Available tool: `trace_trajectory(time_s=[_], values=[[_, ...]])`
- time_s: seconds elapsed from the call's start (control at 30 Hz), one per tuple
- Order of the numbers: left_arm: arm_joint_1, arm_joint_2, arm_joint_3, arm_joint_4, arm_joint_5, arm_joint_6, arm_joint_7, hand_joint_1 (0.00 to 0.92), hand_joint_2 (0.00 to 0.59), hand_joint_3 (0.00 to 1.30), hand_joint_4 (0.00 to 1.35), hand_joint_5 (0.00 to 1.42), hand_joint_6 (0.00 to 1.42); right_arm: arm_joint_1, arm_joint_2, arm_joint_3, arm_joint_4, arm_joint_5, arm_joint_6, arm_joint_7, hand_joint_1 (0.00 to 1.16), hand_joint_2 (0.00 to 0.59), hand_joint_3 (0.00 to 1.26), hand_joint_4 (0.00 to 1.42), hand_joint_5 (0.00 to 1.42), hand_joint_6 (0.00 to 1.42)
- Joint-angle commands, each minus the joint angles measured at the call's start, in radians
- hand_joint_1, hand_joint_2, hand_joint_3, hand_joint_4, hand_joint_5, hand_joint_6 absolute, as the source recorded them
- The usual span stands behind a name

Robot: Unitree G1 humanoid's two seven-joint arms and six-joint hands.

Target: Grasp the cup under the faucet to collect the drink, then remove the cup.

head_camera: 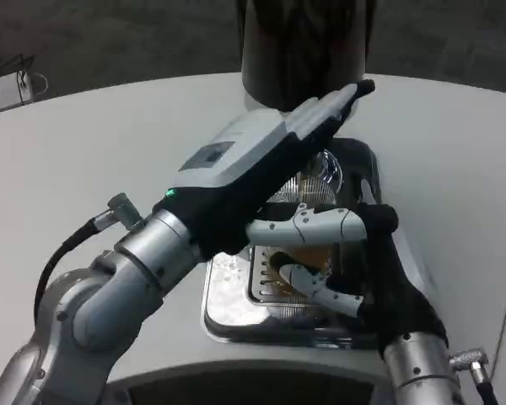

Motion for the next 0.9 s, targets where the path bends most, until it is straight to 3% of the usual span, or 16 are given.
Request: trace_trajectory(time_s=[0.03, 0.47, 0.73, 0.9], values=[[0.039, -0.001, 0.019, 0.015, -0.013, -0.014, 0.013, 0.0, 0.036, 0.0, 0.0, 0.0, 0.04, -0.019, 0.003, 0.005, 0.019, 0.019, -0.017, -0.01, 0.8, 0.208, 0.0, 0.0, 0.0, 0.0], [0.117, -0.118, 0.13, 0.024, -0.059, -0.225, 0.274, 0.0, 0.062, 0.05, 0.0, 0.1, 0.17, -0.038, 0.001, 0.015, 0.038, 0.04, -0.026, -0.012, 0.79, 0.207, 0.0, 0.0, 0.0, 0.0], [0.21, -0.118, 0.178, -0.053, -0.059, -0.244, 0.305, 0.0, 0.084, 0.08, 0.03, 0.13, 0.19, -0.048, 0.006, 0.02, 0.05, 0.054, -0.034, -0.018, 0.79, 0.207, 0.0, 0.0, 0.0, 0.0], [0.366, -0.093, 0.241, -0.146, -0.063, -0.204, 0.277, 0.0, 0.085, 0.09, 0.03, 0.14, 0.2, -0.057, 0.013, 0.024, 0.064, 0.057, -0.036, -0.026, 0.79, 0.207, 0.0, 0.0, 0.0, 0.0]])
